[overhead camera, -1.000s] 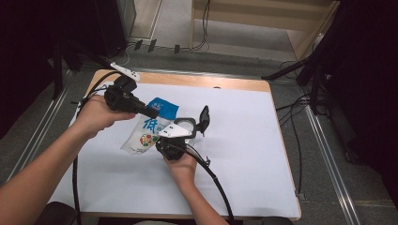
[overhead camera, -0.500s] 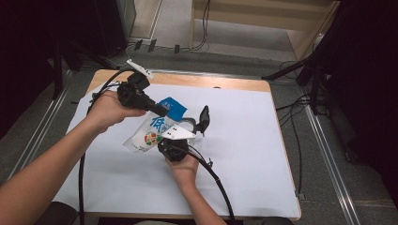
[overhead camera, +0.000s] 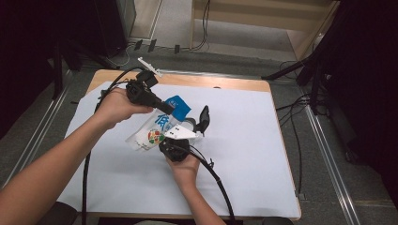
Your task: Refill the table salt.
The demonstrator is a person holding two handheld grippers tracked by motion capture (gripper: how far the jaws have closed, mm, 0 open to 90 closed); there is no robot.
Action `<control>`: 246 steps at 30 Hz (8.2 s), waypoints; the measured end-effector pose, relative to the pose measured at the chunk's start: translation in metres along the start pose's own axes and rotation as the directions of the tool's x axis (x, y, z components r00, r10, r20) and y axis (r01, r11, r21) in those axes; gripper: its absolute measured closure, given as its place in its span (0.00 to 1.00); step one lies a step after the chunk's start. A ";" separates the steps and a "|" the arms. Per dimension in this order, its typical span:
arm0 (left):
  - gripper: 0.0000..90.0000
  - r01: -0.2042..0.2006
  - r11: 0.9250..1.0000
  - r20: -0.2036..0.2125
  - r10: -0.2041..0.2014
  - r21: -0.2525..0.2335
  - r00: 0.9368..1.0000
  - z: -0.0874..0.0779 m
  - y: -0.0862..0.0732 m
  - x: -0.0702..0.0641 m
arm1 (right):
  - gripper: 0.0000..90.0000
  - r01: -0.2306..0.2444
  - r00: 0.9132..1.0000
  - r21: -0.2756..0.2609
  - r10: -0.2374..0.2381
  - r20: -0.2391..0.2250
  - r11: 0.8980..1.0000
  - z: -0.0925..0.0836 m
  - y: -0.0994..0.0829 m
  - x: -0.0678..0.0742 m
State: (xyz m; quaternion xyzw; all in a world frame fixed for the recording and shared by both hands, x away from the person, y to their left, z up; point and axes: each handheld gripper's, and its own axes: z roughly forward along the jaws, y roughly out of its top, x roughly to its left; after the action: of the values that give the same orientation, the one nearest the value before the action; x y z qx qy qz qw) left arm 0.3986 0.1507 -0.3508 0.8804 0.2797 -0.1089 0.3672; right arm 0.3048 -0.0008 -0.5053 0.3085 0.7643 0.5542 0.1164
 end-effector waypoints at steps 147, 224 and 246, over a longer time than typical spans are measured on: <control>1.00 0.194 0.981 -0.030 -0.194 -0.012 0.981 0.031 0.025 0.003 | 1.00 -0.056 0.995 -0.057 0.051 -0.081 0.997 0.013 0.013 0.005; 0.99 0.204 0.979 -0.045 -0.204 0.007 0.978 0.033 0.034 0.002 | 1.00 -0.085 0.995 -0.065 0.081 -0.062 0.994 0.012 0.021 0.007; 1.00 0.189 0.982 -0.047 -0.189 -0.011 0.981 0.034 0.034 0.000 | 1.00 -0.092 0.995 -0.068 0.089 -0.043 0.993 0.011 0.020 0.006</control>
State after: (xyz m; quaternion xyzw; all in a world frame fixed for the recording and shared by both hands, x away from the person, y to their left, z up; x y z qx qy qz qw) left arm 0.4190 0.1070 -0.3551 0.8511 0.3711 -0.1213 0.3510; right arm 0.3128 0.0156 -0.4899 0.3276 0.7319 0.5912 0.0868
